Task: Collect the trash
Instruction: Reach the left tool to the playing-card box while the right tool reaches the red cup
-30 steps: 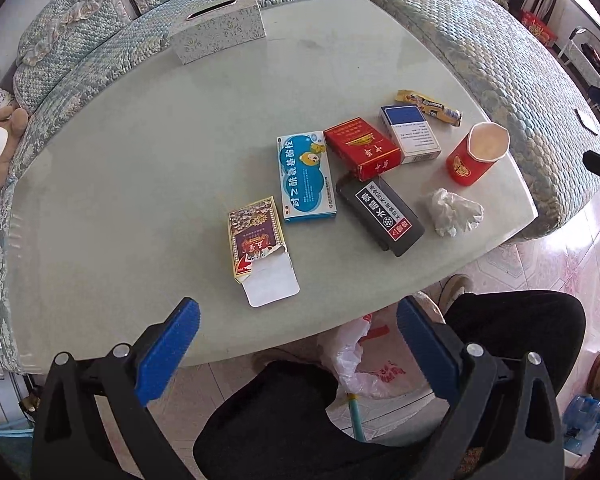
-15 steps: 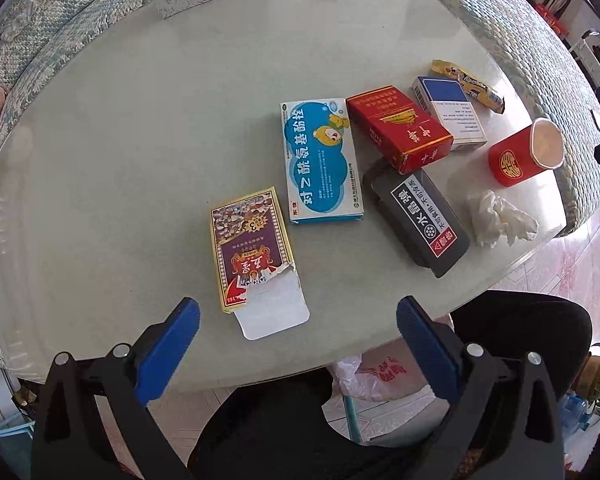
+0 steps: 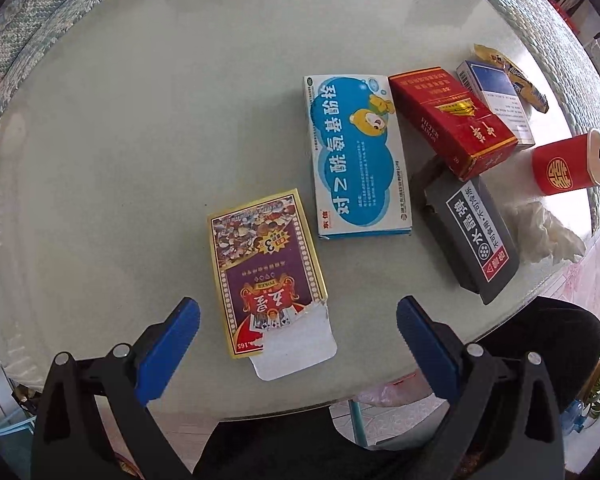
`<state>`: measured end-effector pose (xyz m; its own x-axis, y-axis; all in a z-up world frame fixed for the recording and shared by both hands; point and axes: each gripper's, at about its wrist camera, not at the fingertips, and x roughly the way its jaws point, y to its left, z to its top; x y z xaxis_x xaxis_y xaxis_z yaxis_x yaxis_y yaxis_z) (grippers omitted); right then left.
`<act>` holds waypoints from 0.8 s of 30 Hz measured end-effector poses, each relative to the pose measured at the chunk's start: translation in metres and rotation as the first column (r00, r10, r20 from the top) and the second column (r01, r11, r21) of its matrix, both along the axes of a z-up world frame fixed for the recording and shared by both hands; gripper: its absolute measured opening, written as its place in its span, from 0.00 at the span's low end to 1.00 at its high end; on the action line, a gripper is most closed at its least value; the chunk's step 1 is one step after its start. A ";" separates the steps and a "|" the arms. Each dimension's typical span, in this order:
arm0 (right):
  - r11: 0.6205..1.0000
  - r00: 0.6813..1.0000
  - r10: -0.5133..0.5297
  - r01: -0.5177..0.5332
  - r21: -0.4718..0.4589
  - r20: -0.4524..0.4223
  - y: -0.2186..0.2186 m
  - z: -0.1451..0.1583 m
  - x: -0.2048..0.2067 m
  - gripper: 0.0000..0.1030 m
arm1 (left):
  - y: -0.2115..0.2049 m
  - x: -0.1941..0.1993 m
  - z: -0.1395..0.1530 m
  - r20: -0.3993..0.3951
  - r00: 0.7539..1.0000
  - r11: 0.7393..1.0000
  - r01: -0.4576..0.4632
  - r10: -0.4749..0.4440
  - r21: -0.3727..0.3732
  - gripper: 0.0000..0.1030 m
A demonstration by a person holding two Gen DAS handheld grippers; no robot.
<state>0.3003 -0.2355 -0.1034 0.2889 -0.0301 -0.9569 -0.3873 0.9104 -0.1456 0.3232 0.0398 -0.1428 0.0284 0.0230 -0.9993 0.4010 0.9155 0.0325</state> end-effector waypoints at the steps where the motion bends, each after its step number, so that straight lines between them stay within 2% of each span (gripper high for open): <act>1: 1.000 1.000 -0.003 0.003 -0.002 -0.004 -0.001 -0.003 0.002 0.95 | 0.000 0.001 -0.002 -0.003 1.000 1.000 0.007 -0.007 0.000 0.94; 15: 1.000 0.998 -0.012 0.012 0.004 -0.064 0.000 -0.035 0.018 0.94 | 0.008 0.018 -0.028 -0.050 0.999 1.000 -0.002 0.002 0.000 0.94; 16: 1.000 0.998 -0.017 0.017 0.003 -0.064 0.000 -0.035 0.019 0.91 | 0.008 0.019 -0.028 -0.053 0.999 1.000 -0.011 0.011 -0.001 0.94; 19: 0.999 0.996 -0.029 0.030 0.018 -0.079 -0.001 -0.037 0.021 0.72 | 0.011 0.023 -0.027 -0.056 0.998 0.999 -0.030 0.029 -0.018 0.94; 22: 0.999 0.996 -0.031 0.034 0.028 -0.088 -0.001 -0.036 0.024 0.67 | 0.015 0.028 -0.026 -0.050 0.997 0.998 -0.053 0.051 -0.030 0.94; 24: 0.999 0.995 -0.032 0.035 0.034 -0.096 0.000 -0.036 0.025 0.59 | 0.016 0.034 -0.023 -0.055 0.996 0.997 -0.069 0.067 -0.043 0.90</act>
<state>0.3249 -0.2352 -0.1393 0.1961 -0.0032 -0.9806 -0.3672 0.9270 -0.0765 0.3576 0.0558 -0.1657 -0.0247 -0.0221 -0.9995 0.3379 0.9407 -0.0292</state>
